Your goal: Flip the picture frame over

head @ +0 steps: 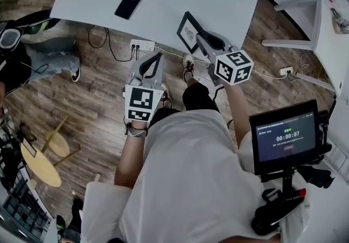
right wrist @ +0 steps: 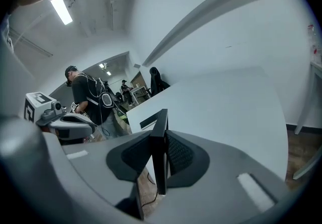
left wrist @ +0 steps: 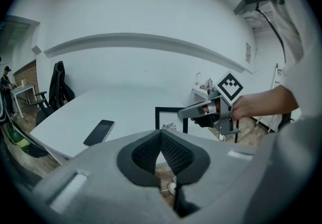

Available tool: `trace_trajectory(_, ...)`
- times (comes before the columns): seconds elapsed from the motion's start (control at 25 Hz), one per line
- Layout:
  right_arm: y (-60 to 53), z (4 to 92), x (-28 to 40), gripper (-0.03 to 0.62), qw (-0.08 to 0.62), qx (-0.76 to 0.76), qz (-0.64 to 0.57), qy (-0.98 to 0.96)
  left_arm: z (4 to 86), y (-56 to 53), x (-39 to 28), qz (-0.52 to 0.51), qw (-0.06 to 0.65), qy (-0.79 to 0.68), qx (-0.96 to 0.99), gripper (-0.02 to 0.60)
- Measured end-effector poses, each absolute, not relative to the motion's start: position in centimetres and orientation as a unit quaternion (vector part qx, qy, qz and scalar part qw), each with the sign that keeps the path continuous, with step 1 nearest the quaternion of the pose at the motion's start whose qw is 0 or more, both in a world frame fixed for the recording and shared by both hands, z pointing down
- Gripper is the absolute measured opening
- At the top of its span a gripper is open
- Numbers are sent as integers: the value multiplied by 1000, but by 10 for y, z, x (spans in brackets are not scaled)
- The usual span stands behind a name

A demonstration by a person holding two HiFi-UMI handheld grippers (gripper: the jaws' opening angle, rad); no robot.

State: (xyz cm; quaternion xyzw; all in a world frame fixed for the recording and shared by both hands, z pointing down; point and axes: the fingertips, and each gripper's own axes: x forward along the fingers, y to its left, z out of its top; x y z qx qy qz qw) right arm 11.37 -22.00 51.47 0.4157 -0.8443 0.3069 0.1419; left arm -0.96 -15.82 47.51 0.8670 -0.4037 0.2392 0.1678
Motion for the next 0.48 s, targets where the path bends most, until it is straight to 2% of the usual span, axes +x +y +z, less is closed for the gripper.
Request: trace_trajectory(0.48,-227,545,135,78,155,427,326,-829,489,-164,6,246,176,-389,870,3)
